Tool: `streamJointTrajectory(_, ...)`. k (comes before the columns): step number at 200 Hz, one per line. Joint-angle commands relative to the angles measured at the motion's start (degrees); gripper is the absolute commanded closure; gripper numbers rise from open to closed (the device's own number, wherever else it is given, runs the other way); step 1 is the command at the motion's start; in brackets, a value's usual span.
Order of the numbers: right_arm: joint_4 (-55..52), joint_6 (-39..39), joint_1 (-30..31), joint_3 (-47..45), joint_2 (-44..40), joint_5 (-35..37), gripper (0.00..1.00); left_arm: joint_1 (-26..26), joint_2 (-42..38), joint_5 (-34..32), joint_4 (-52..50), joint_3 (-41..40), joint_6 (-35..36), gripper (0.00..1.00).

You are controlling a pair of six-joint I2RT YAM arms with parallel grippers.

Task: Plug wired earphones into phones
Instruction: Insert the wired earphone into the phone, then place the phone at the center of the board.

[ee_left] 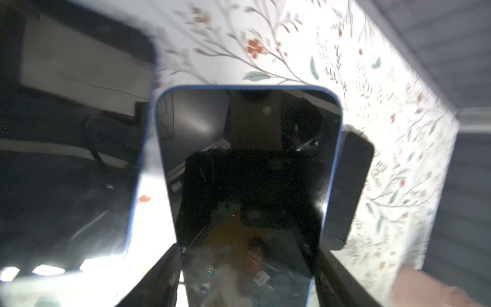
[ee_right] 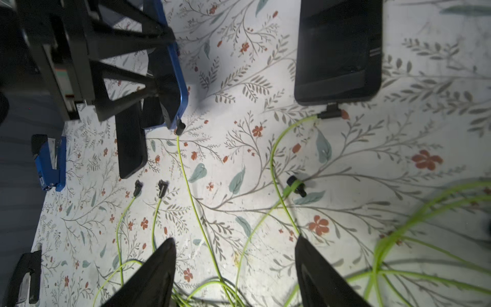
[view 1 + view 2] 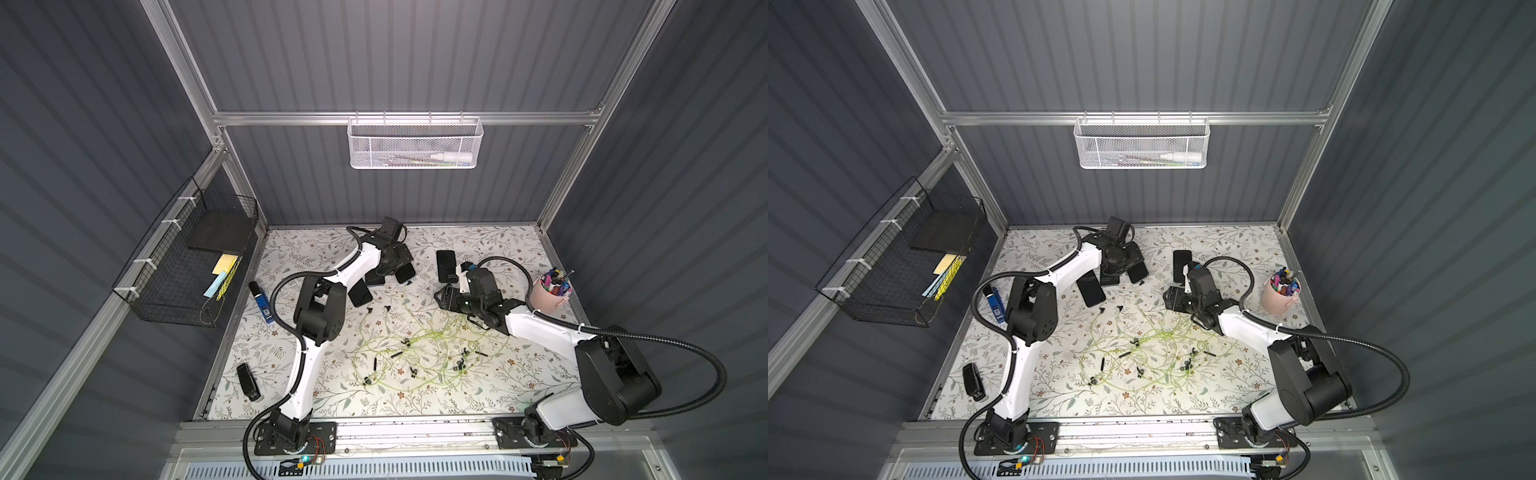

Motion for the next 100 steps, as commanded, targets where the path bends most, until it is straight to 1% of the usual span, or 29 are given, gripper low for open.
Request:
streamJointTrajectory(1, 0.11, 0.28, -0.70, -1.12, -0.16, -1.30, 0.28, -1.98, 5.02, 0.54, -12.82, 10.85, 12.86, 1.00)
streamJointTrajectory(17, 0.43, 0.24, -1.06, -1.55, -0.22, -1.35, 0.28, -2.53, 8.69, 0.39, -16.58, 17.04, 15.62, 1.00)
streamJointTrajectory(30, 0.43, -0.12, -1.21, -1.92, -0.33, -1.27, 0.28, -2.96, 10.15, 0.28, -17.84, 19.13, 17.60, 1.00)
streamJointTrajectory(49, 0.09, -1.44, -1.26, -2.16, -0.50, -1.11, 0.27, -3.16, 10.98, 1.15, -17.74, 19.20, 20.15, 1.00)
streamJointTrajectory(69, -0.51, -2.09, -1.24, -2.41, -0.61, -0.54, 0.27, -3.47, 11.06, 2.14, -14.59, 17.29, 21.81, 1.00)
streamJointTrajectory(86, -1.27, -2.25, -1.24, -2.21, -0.76, -0.65, 0.26, -3.51, 12.86, 1.94, -14.93, 19.02, 22.47, 0.94)
streamJointTrajectory(100, -1.74, -2.17, -1.24, -2.14, -1.05, -0.49, 0.27, -3.44, 15.10, 1.63, -16.74, 22.25, 23.17, 0.83)
